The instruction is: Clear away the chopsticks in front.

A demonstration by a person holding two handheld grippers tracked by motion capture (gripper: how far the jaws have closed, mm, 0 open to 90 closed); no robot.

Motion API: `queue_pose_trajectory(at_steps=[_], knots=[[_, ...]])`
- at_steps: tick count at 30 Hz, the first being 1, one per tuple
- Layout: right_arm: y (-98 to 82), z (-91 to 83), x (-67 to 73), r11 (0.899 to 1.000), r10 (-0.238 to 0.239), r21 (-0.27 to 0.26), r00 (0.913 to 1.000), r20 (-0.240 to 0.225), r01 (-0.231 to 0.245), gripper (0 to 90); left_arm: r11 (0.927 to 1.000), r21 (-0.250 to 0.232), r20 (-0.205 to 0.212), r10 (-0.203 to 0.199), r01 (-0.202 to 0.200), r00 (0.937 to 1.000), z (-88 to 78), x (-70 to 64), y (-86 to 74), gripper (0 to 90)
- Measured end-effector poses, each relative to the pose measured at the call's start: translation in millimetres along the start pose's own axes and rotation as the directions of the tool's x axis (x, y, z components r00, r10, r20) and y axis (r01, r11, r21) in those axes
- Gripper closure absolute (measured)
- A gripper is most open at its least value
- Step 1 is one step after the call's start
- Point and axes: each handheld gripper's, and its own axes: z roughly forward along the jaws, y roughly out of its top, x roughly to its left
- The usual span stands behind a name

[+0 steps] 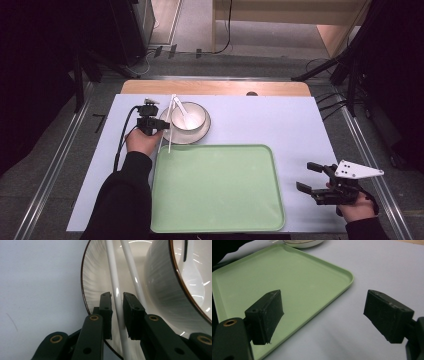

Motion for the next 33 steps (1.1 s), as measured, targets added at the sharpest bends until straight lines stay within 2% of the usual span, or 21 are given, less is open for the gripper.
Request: queue_pose_trajectory(at_steps=[5, 7, 18, 22, 26, 33], knots=[[0.0, -0.5, 0.3, 1.000, -0.001, -0.003, 1.0000, -0.004, 0.001, 16.6, 0.9999, 0.005, -0.007, -0.016, 0.016, 0.9999, 1.4, -0.1, -0.1, 81.9], [0.1, -0.4, 0.3, 1.000, 0.000, -0.003, 1.0000, -0.005, 0.000, 16.5, 0.9996, 0.004, 0.006, -0.029, 0.029, 0.9996, 1.5, 1.3, 0.0, 82.3], [0.2, -0.7, 0.4, 1.000, -0.001, -0.006, 1.0000, -0.008, 0.000, 16.5, 0.9990, 0.008, 0.009, -0.043, 0.043, 0.9990, 0.9, 3.7, 0.4, 84.9], [0.3, -0.4, 0.8, 1.000, 0.000, -0.006, 1.0000, -0.010, 0.000, 16.6, 0.9983, 0.003, 0.023, -0.059, 0.059, 0.9980, -0.3, 5.8, 0.8, 85.1], [0.2, -0.3, 0.7, 1.000, 0.000, -0.005, 0.9999, -0.011, 0.000, 16.6, 0.9978, -0.005, 0.034, -0.067, 0.067, 0.9972, -4.0, 7.1, 1.6, 85.2], [0.4, -0.2, 0.8, 1.000, 0.000, -0.006, 0.9999, -0.010, 0.000, 16.6, 0.9954, -0.045, 0.054, -0.082, 0.084, 0.9952, -24.7, 14.8, 4.5, 85.2]])
